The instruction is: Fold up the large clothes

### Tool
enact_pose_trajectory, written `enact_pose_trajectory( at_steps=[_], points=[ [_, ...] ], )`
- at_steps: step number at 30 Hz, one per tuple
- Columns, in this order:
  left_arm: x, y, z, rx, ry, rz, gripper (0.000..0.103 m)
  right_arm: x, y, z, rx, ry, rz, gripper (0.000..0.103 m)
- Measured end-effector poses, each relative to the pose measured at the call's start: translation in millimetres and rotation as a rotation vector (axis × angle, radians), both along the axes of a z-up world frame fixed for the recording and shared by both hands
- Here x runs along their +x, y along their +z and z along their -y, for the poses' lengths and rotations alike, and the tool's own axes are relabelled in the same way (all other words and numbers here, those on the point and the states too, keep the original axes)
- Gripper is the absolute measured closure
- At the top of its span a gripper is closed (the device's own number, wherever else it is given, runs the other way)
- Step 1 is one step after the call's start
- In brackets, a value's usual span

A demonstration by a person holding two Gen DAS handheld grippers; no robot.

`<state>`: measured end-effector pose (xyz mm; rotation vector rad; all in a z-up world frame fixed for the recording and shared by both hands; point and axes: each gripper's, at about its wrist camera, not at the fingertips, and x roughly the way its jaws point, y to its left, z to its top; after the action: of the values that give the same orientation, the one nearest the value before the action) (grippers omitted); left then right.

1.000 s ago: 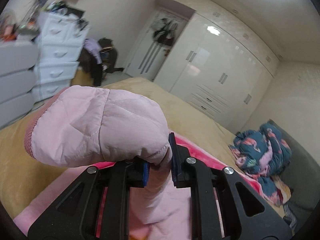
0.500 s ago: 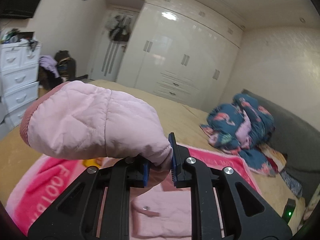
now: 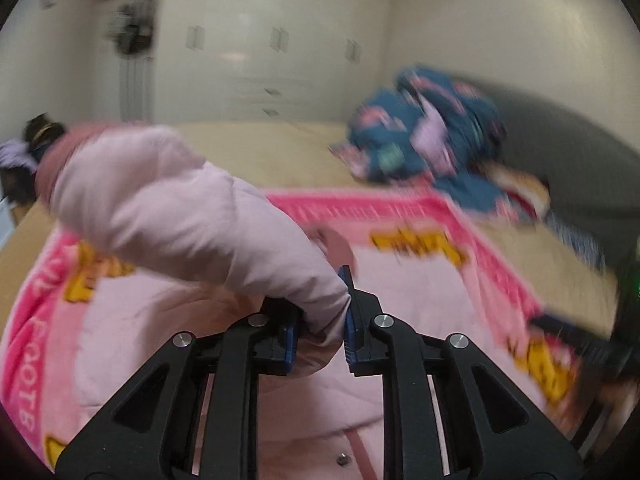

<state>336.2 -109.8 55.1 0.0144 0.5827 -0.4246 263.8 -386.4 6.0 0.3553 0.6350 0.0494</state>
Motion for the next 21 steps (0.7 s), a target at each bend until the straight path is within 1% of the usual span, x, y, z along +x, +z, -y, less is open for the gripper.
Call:
enact_pose_trajectory(
  at_steps=[2,5,7,8,11,15,17,18,19,20,21],
  points=[
    [3.4,-26.4,23.1,0.076,-0.059,-0.039,0.092,-3.6,2.6,11.8,0.008,-0.033,0.011,0.004],
    [5.8,-59.2,41.5,0.129,-0.115,-0.095,0.092,-5.9,3.6,28.9,0.037,-0.074,0.016,0.004],
    [2.7,-72.9,47.2,0.153,-0.128,-0.102,0.091,-7.4,2.0,39.2,0.061,-0.102,0.013,0.004],
    [0.4,-81.5,51.2,0.179,-0.14,-0.102,0.091,-7.3,0.2,44.5,0.073,-0.118,0.009,0.004],
    [-4.6,-96.0,58.0,0.228,-0.156,-0.101,0.091,-2.7,-3.8,50.5,0.094,-0.136,-0.005,0.004],
    [-4.3,-108.6,55.1,0.228,-0.146,-0.125,0.091,3.5,-12.4,54.2,0.132,-0.13,-0.025,0.004],
    [-6.0,-110.9,57.1,0.253,-0.142,-0.122,0.09,4.7,-15.0,53.1,0.148,-0.124,-0.033,0.004],
    [-6.8,-108.1,59.7,0.264,-0.142,-0.122,0.086,5.4,-16.4,52.9,0.16,-0.118,-0.037,0.004],
    [-7.8,-105.4,62.2,0.268,-0.145,-0.133,0.075,6.2,-17.6,53.4,0.168,-0.115,-0.04,0.004],
    [-9.0,-104.1,63.3,0.266,-0.15,-0.15,0.069,6.5,-18.8,52.4,0.183,-0.104,-0.043,0.004],
    [-12.5,-102.2,65.5,0.269,-0.157,-0.161,0.059,7.7,-20.0,51.6,0.198,-0.092,-0.045,0.004]
  ],
)
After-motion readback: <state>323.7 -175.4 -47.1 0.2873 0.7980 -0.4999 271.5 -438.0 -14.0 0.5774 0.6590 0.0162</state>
